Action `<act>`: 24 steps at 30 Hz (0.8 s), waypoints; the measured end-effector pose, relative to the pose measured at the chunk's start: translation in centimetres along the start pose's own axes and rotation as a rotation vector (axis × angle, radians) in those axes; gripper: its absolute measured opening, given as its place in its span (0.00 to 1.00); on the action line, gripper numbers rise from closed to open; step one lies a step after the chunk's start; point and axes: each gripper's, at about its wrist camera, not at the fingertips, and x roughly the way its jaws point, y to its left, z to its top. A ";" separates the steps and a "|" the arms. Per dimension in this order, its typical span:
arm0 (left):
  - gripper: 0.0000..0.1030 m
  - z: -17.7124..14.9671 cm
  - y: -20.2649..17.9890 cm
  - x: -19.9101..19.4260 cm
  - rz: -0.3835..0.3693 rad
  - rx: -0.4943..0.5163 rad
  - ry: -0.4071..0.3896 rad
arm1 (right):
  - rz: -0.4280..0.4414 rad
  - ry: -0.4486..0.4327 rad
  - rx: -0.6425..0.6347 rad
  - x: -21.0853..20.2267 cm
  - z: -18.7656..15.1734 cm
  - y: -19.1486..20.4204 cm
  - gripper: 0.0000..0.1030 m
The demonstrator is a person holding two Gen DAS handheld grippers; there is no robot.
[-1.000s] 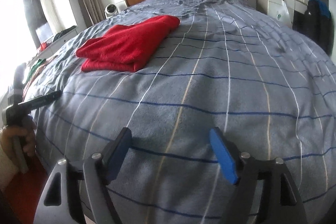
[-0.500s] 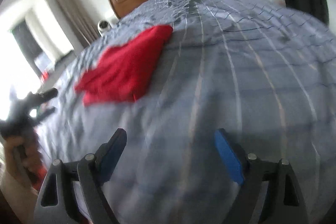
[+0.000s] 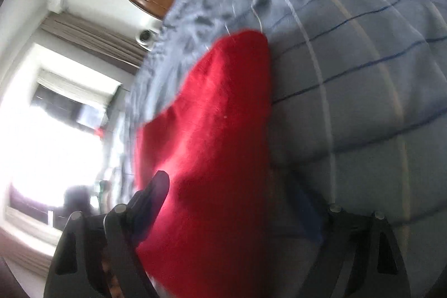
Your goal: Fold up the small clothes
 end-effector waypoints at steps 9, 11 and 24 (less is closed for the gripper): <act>0.15 0.3 -2.9 -9.1 -0.024 0.064 -0.247 | -0.308 -0.243 -0.669 -4.6 -4.4 13.1 0.28; 0.15 1.2 -3.9 -10.9 -0.036 0.089 -0.291 | -0.297 -0.327 -0.709 -7.1 -4.1 14.5 0.28; 0.82 -7.6 -3.8 -7.5 0.203 0.161 -0.226 | -0.338 -0.194 -0.388 -10.2 -4.3 2.8 0.87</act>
